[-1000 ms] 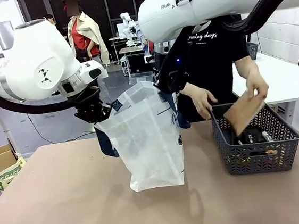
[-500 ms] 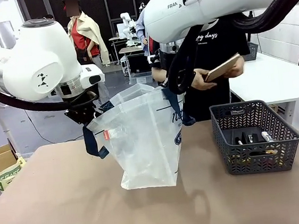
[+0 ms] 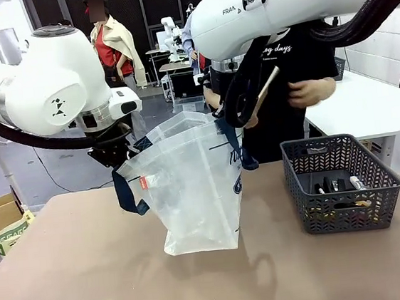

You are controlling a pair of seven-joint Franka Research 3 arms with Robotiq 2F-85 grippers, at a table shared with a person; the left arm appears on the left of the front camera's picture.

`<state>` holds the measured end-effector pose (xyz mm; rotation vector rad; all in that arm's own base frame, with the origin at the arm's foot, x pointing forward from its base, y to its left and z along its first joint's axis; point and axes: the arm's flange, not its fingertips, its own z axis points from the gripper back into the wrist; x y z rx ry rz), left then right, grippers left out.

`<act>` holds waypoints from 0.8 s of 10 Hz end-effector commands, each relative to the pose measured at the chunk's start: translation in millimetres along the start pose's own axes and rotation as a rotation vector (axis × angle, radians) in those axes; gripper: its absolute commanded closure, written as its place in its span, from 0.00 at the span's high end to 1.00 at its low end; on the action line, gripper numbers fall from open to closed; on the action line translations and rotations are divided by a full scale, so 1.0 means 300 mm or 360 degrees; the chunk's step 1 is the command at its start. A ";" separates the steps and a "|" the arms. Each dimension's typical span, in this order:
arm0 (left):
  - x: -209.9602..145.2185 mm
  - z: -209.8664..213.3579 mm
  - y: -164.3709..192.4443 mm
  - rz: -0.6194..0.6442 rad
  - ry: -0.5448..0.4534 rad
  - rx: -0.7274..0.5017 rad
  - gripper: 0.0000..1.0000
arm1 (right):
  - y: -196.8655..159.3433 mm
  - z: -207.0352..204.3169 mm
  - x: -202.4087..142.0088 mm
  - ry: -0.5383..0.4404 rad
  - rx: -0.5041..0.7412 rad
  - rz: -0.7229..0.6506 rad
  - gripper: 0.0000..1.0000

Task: Transfer purchased items from the store into the shopping bag.
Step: Open the Reusable shopping bag in the center of the table.

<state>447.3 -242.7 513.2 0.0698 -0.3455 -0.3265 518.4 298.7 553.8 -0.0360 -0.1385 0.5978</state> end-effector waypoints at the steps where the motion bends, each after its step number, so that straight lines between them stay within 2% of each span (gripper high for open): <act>1: 0.000 0.000 0.000 0.0000 0.0000 0.0000 0.00 | 0.001 0.001 0.001 -0.0006 0.0000 0.0003 0.00; 3: -0.026 -0.005 -0.006 -0.0105 -0.0104 0.0164 0.00 | 0.006 0.009 -0.024 0.0021 -0.0102 0.0079 0.00; 6: -0.053 -0.008 0.003 -0.0161 -0.0113 0.0345 0.00 | 0.006 0.024 -0.045 0.0087 -0.0205 0.0187 0.00; 8: -0.048 -0.023 0.007 -0.0208 -0.0038 0.0372 0.00 | -0.002 0.016 -0.040 0.0139 -0.0236 0.0221 0.00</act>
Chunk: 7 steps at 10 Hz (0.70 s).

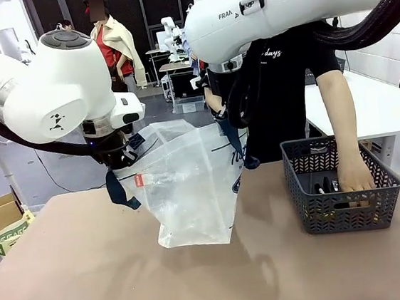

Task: Transfer purchased items from the store into the shopping bag.
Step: Open the Reusable shopping bag in the center of the table.

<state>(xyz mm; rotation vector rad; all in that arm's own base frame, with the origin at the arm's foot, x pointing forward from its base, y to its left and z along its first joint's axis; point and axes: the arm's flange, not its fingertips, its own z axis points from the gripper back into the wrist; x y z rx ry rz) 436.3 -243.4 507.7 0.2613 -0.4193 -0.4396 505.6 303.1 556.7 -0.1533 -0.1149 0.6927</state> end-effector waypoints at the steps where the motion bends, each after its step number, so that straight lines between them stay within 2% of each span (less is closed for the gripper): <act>1: -0.018 -0.028 0.018 -0.0024 0.0087 0.0129 0.00 | -0.036 -0.004 -0.017 0.0086 -0.0099 0.0062 0.00; 2: -0.017 -0.034 0.020 -0.0033 0.0106 0.0153 0.00 | -0.038 -0.004 -0.018 0.0091 -0.0107 0.0062 0.00; 3: -0.016 -0.032 0.018 -0.0033 0.0116 0.0097 0.00 | -0.036 -0.005 -0.021 0.0057 -0.0090 0.0049 0.00; 5: 0.016 -0.018 -0.016 0.0076 0.0173 -0.0178 0.00 | -0.018 -0.020 -0.007 -0.0067 -0.0017 0.0012 0.00; 7: 0.048 -0.008 -0.023 0.0175 0.0233 -0.0378 0.00 | -0.017 -0.023 -0.002 -0.0094 0.0003 0.0005 0.00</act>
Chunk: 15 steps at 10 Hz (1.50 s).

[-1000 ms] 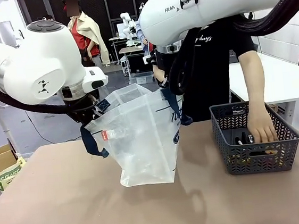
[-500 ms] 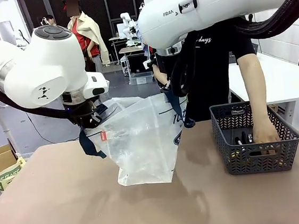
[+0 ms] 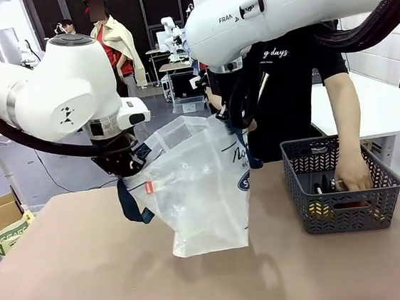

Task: Transfer purchased items from the store into the shopping bag.
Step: Open the Reusable shopping bag in the center of the table.

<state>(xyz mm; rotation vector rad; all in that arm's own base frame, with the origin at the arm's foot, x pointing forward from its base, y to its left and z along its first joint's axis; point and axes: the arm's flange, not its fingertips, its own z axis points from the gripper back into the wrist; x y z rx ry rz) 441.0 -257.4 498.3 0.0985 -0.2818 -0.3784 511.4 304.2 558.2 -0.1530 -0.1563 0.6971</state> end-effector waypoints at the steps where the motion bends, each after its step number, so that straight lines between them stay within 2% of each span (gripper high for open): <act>1: 0.034 0.026 0.015 0.0106 0.0105 -0.0153 0.00 | -0.005 -0.033 -0.028 -0.0030 0.0023 0.0001 0.00; 3: 0.054 0.021 0.018 0.0167 0.0103 -0.0172 0.00 | 0.015 -0.073 -0.047 -0.0055 0.0022 0.0043 0.00; 7: 0.094 -0.007 0.016 0.0082 0.0009 -0.0146 0.00 | 0.007 -0.104 -0.100 -0.0160 0.0048 -0.0011 0.00; 8: 0.066 0.003 0.013 0.0142 0.0082 -0.0168 0.00 | 0.010 -0.101 -0.106 -0.0172 0.0035 -0.0008 0.00; 9: 0.066 0.003 0.013 0.0142 0.0082 -0.0168 0.00 | 0.021 -0.098 -0.115 -0.0175 0.0026 0.0000 0.00; 10: 0.066 0.003 0.013 0.0142 0.0082 -0.0168 0.00 | 0.014 -0.090 -0.054 -0.0116 0.0012 -0.0018 0.00; 15: 0.066 0.003 0.013 0.0142 0.0082 -0.0168 0.00 | 0.014 -0.090 -0.054 -0.0116 0.0012 -0.0018 0.00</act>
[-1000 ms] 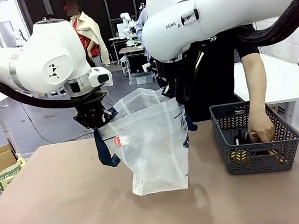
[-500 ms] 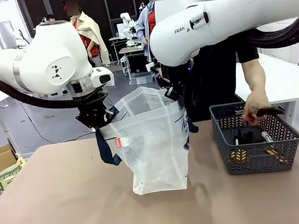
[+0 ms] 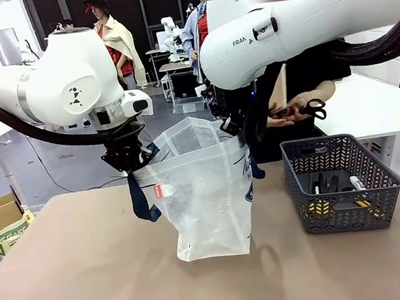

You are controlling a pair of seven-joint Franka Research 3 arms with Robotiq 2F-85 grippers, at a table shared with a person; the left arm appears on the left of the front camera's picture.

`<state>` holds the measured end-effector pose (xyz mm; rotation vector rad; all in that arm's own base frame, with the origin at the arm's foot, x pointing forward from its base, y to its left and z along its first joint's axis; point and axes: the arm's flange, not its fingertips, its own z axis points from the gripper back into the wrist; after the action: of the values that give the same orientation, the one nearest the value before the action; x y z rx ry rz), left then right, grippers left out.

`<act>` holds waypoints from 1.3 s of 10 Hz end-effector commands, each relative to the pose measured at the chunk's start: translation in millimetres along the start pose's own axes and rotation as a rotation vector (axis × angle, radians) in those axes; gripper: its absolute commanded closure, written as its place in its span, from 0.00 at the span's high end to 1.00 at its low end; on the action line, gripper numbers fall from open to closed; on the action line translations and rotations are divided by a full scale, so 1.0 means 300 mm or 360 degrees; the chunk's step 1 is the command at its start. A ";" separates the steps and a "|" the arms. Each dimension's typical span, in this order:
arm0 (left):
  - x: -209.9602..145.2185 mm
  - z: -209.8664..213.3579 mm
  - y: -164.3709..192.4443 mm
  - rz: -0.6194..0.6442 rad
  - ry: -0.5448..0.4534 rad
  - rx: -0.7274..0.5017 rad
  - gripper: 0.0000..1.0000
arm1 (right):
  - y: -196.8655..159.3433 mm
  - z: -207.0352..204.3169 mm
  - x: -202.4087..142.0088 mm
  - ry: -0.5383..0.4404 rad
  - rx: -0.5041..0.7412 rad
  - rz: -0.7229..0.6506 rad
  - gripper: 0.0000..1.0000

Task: Transfer purchased items from the store into the shopping bag.
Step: Open the Reusable shopping bag in the center of the table, then move the Reusable shopping bag to the right side of the table.

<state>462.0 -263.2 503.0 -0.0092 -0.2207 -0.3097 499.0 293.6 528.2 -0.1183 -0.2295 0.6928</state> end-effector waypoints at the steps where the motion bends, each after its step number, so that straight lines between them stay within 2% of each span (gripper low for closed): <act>1: -0.008 0.008 0.004 0.0013 0.0010 0.0002 0.00 | -0.004 0.002 0.009 0.0008 0.0001 0.0000 0.00; 13: -0.008 0.008 0.004 0.0013 0.0010 0.0002 0.00 | -0.004 0.002 0.009 0.0008 0.0001 0.0000 0.00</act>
<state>462.0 -263.2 503.0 -0.0092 -0.2205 -0.3096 499.0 293.6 528.2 -0.1183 -0.2295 0.6928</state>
